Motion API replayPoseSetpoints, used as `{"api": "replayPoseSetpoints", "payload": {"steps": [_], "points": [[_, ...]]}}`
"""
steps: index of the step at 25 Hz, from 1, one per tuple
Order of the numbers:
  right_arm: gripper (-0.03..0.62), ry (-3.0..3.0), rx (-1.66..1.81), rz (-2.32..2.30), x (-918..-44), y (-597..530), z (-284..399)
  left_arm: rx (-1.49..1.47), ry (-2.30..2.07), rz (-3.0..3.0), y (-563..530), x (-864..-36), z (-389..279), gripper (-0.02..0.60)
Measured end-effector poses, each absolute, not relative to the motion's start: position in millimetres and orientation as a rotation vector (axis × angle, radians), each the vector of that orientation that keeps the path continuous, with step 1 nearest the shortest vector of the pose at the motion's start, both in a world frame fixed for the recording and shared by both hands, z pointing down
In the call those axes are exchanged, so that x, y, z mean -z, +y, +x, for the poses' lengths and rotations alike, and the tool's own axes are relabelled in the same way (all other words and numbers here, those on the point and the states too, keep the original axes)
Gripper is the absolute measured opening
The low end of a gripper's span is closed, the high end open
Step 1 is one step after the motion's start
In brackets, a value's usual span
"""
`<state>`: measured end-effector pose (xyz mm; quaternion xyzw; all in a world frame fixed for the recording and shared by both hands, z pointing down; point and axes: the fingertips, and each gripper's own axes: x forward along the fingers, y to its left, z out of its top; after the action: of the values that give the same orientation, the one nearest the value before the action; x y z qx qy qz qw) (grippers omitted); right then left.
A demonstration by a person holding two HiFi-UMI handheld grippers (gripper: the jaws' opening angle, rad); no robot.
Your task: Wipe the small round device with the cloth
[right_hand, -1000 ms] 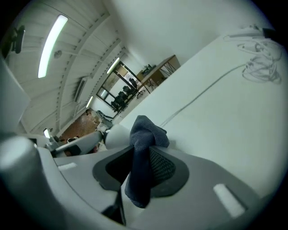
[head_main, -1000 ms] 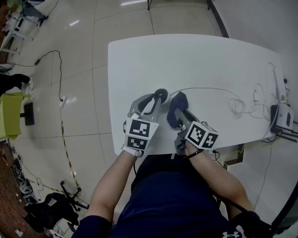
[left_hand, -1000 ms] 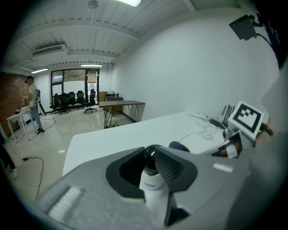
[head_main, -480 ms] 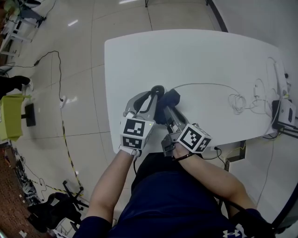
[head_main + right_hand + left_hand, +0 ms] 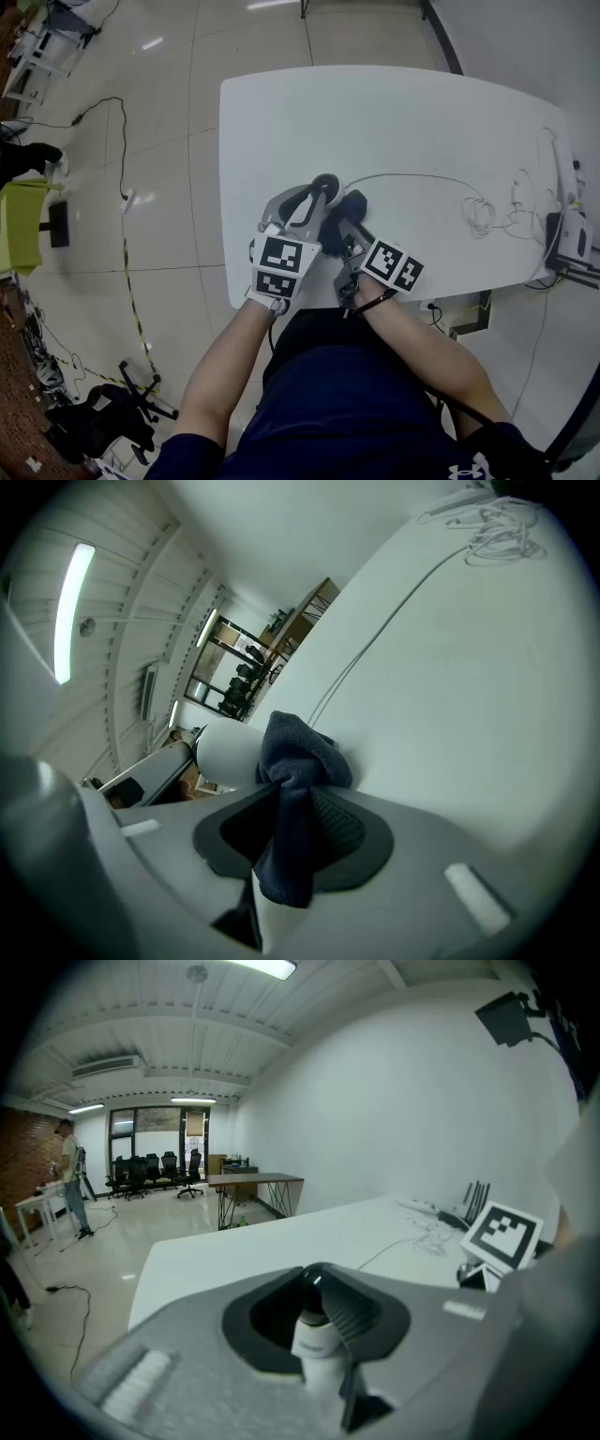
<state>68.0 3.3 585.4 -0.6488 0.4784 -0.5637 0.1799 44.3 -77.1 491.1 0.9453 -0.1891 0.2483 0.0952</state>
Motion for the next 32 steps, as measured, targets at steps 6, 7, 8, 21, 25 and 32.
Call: {"api": "replayPoseSetpoints", "payload": {"steps": [6, 7, 8, 21, 25, 32], "points": [[0.106, 1.465, 1.540, -1.864, -561, 10, 77, -0.734, -0.552, 2.769, -75, -485, 36, 0.106], [0.106, 1.498, 1.522, -1.862, -553, 12, 79, -0.717, -0.557, 2.768, -74, -480, 33, 0.106], [0.106, 1.533, 1.504, -1.855, -546, 13, 82, -0.700, -0.556, 2.770, -71, -474, 31, 0.106], [0.107, 2.041, 1.296, -1.009, -433, 9, 74, -0.270, 0.087, 2.362, 20, -419, 46, 0.261], [0.115, 2.103, 1.277, -0.702, -404, 11, 62, -0.091, 0.233, 2.287, 31, -394, 39, 0.211], [0.164, 2.138, 1.318, -0.553, -392, 6, 49, -0.011, 0.108, 2.321, 24, -385, 36, 0.128]]}}
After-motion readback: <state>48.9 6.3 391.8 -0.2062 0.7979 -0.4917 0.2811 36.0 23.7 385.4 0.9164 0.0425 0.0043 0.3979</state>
